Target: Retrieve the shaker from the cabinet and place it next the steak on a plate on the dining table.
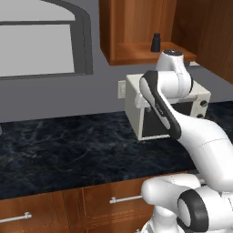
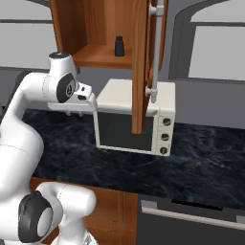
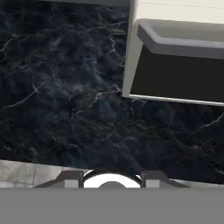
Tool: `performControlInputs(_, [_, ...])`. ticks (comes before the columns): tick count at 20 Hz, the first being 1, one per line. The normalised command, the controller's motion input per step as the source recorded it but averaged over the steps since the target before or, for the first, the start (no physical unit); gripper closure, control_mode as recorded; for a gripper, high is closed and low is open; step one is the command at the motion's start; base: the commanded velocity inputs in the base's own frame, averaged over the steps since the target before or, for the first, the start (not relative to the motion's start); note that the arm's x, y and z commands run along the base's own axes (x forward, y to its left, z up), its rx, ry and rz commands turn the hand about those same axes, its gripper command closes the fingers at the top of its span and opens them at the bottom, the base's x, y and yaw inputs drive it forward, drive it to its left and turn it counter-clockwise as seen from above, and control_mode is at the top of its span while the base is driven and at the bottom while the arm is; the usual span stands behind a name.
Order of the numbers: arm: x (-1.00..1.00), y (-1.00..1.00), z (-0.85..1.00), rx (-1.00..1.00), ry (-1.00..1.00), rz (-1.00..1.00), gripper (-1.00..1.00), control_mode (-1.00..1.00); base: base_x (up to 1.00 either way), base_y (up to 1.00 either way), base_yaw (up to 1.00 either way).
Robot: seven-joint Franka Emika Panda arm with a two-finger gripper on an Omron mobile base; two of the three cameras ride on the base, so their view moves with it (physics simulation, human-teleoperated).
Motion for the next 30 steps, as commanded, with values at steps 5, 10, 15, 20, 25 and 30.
performControlInputs(5, [-0.81, -0.13, 0.05, 0.00, -0.17, -0.09, -1.00, -1.00, 0.00, 0.00, 0.00])
performControlInputs(10, [-0.71, -0.34, 0.84, 0.00, -0.46, -0.09, -1.00, -1.00, 0.00, 0.00, 0.00])
performControlInputs(15, [-0.31, -0.41, 0.92, 0.00, -0.37, 0.00, -1.00, -1.00, 0.00, 0.00, 0.00])
performControlInputs(20, [-0.08, -0.22, 0.93, 0.00, -0.27, 0.00, -1.00, -1.00, 0.00, 0.00, 0.00])
performControlInputs(25, [0.00, -0.12, 0.70, 0.00, -0.21, -0.01, -1.00, -1.00, 0.00, 0.00, 0.00])
performControlInputs(30, [0.15, -0.04, 0.22, 0.00, -0.21, -0.01, -1.00, -1.00, 0.00, 0.00, 0.00])
